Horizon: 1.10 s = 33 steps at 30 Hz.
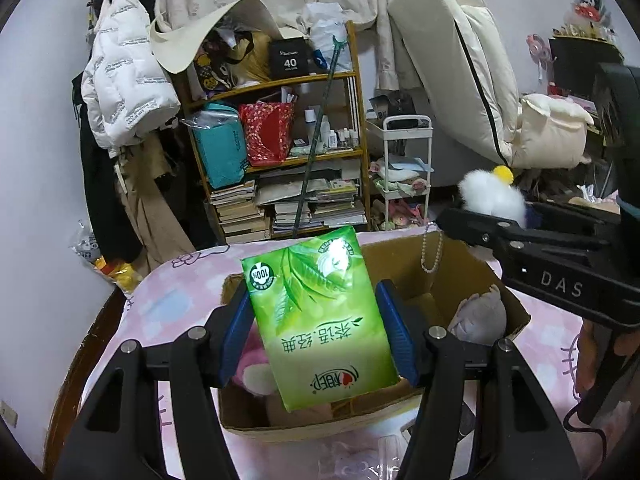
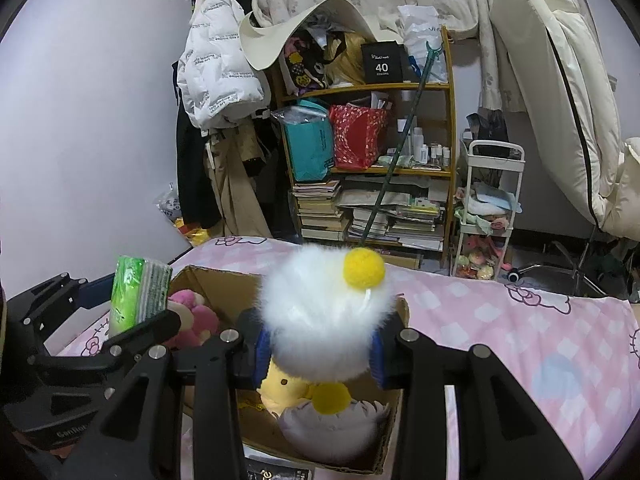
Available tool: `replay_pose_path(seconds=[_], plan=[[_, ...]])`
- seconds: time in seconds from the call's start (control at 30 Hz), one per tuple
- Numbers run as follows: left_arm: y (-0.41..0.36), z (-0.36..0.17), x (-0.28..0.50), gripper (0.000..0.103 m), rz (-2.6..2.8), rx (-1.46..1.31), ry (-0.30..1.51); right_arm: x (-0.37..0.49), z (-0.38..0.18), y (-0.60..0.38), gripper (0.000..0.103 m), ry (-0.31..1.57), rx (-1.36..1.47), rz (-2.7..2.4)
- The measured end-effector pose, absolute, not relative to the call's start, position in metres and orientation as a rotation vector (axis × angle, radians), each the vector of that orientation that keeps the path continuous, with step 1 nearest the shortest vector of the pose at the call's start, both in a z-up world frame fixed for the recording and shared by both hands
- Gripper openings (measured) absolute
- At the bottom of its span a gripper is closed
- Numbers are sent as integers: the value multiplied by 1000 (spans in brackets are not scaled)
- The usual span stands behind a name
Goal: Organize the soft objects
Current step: 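Lower both held items into the box and open both grippers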
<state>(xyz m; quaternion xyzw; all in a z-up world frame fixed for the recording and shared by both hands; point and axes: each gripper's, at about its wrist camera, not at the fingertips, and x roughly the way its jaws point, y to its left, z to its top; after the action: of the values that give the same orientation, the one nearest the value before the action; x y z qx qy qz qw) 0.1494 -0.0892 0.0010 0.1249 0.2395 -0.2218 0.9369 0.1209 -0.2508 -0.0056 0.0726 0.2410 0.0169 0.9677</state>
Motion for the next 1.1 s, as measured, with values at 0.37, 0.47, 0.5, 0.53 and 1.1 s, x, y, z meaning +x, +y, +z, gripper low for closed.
replay_pose_path(seconds=[0.37, 0.47, 0.5, 0.53, 1.1], plan=[[-93, -6, 153, 61, -442, 265, 498, 123, -8, -252, 41, 497, 148, 34], [-92, -7, 154, 61, -439, 257, 494, 124, -11, -252, 41, 503, 152, 34], [-92, -7, 154, 61, -436, 258, 493, 125, -12, -252, 41, 507, 154, 34], [-92, -7, 155, 61, -434, 258, 493, 125, -13, -252, 41, 510, 156, 35], [-69, 4, 150, 85, -356, 194, 508, 112, -9, -253, 86, 520, 193, 35]])
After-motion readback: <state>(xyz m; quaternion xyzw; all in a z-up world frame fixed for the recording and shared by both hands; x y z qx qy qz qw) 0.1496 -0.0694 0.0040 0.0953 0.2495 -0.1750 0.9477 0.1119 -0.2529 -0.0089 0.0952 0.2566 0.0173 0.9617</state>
